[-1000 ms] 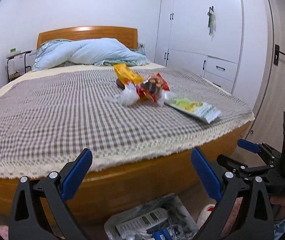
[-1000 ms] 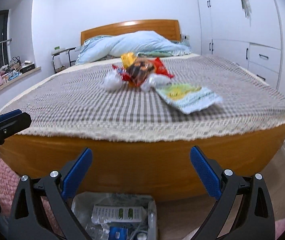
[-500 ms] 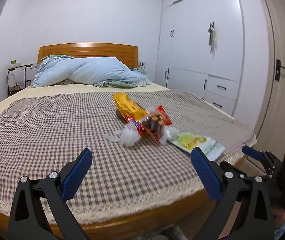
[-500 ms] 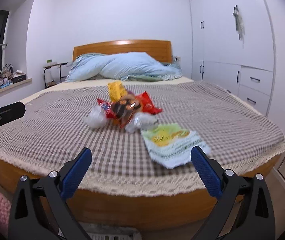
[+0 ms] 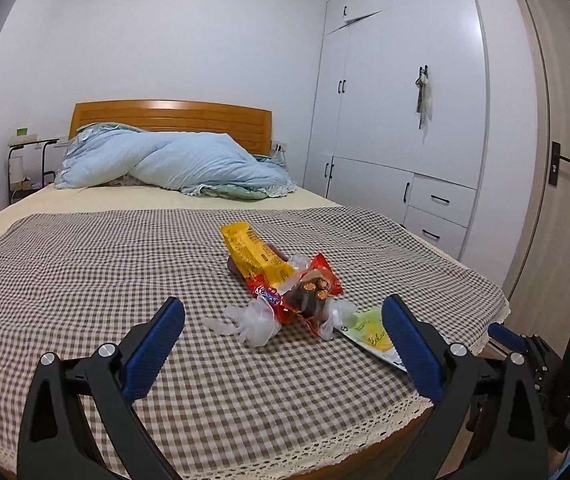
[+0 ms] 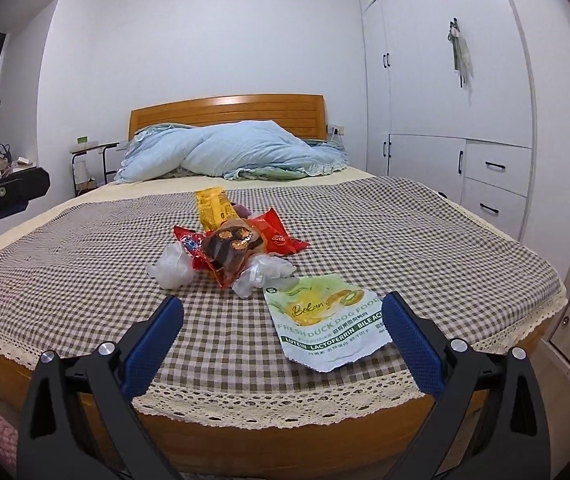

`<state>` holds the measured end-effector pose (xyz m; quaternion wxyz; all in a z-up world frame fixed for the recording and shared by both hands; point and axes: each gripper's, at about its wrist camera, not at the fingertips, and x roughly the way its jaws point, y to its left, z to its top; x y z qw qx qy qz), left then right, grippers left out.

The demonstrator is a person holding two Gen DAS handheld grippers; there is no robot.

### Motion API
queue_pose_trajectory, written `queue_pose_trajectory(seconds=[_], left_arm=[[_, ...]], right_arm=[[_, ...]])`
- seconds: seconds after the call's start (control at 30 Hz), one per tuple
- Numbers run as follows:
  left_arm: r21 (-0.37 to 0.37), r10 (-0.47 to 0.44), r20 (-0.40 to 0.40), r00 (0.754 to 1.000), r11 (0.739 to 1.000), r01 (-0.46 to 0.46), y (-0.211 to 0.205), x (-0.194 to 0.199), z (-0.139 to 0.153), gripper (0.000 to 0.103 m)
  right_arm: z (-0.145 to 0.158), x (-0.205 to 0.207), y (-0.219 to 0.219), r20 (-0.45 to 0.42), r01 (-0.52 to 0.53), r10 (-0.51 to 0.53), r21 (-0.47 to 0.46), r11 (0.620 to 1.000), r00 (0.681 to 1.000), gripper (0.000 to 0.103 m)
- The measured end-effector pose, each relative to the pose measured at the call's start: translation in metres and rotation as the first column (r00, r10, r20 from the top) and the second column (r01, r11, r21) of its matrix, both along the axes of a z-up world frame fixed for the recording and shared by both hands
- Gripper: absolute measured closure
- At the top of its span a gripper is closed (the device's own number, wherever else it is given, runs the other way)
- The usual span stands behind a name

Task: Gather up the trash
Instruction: 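Raise both tools from the bag back toward the bed, then reach both tools toward the pile of wrappers on the bed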

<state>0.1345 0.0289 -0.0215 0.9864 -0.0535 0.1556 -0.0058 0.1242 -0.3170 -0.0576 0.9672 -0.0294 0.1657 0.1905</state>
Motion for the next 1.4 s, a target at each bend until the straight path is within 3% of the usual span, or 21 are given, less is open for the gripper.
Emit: queue_pose_trajectory(seconds=[0.4,0.77,1.1,1.4], left_arm=[[-0.059,0.016,-0.049,0.999,0.998,-0.019,0.025,0.017,-0.015,0.007],[-0.094,0.003,-0.133,0.991,0.995,-0.016,0.036,0.055,-0.031,0.007],[-0.074,0.017,-0.294,0.956,0.996,-0.041,0.039,0.118,-0.074,0.007],[-0.069,0.035,-0.339,0.94,0.996,-0.062,0.028,0.164,-0.097,0.007]], right_arm=[[0.01,0.009,-0.001,0.05,0.059,-0.061,0.051,0.997,0.997,0.008],[0.004,0.033,0.0,0.04,0.043,-0.043,0.012,0.999,0.998,0.008],[-0.02,0.058,0.0,0.016,0.071,-0.071,0.0,0.997,0.997,0.008],[-0.036,0.067,-0.014,-0.018,0.137,-0.137,0.006,0.991,0.99,0.008]])
